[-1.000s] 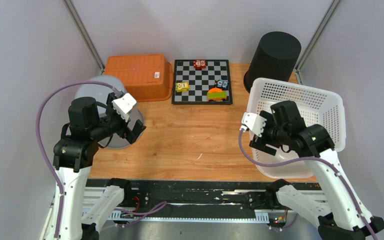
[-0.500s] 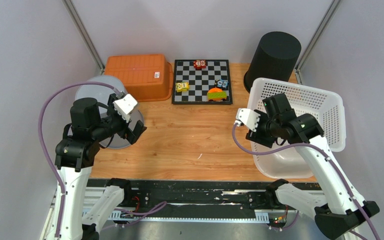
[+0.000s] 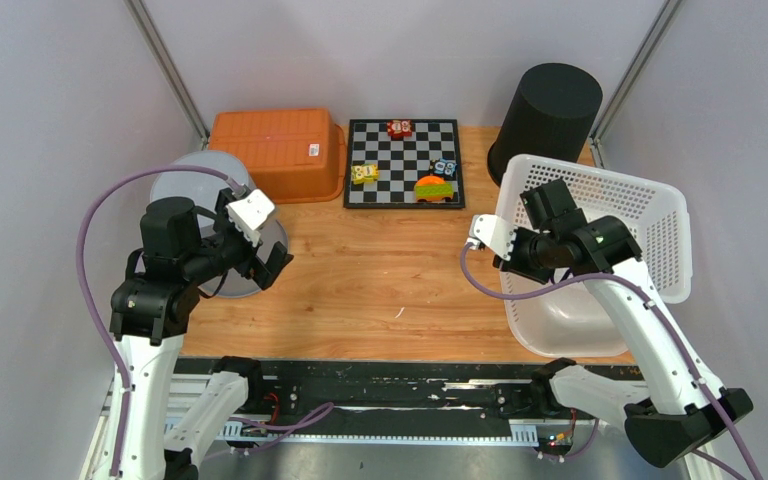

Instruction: Turn the large container upside down

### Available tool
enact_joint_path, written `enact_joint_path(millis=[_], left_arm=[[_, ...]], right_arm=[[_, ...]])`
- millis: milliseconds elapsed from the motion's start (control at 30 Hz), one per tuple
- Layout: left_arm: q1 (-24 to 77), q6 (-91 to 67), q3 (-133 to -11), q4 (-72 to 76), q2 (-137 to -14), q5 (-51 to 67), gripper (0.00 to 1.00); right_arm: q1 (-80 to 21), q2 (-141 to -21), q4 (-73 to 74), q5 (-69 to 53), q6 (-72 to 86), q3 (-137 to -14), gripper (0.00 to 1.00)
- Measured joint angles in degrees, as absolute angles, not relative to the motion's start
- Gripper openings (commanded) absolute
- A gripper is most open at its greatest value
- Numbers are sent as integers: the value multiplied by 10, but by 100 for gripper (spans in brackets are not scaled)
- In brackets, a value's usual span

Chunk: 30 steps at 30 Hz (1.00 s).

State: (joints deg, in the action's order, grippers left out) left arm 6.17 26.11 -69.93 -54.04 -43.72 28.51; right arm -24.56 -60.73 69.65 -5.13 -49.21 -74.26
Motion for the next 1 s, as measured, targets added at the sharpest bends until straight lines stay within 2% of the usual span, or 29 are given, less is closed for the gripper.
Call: enact_joint_path(millis=[67, 100, 133, 467, 800, 1000], left_arm=[[62, 261, -699, -540, -437, 285, 100], [62, 261, -699, -540, -437, 285, 100], [62, 261, -699, -540, -437, 285, 100], [62, 261, -700, -540, -442, 285, 100], [62, 261, -702, -541, -450, 283, 100], [62, 261, -712, -541, -453, 283, 100]], right_arm=[[-245, -608, 703, -53, -493, -748, 14], [-245, -608, 707, -53, -494, -750, 5], [-243, -609, 713, -53, -494, -760, 3], [-243, -611, 748, -41, -493, -833, 2], [-243, -634, 761, -13, -482, -981, 2], [-255, -646, 758, -64, -467, -1065, 2]])
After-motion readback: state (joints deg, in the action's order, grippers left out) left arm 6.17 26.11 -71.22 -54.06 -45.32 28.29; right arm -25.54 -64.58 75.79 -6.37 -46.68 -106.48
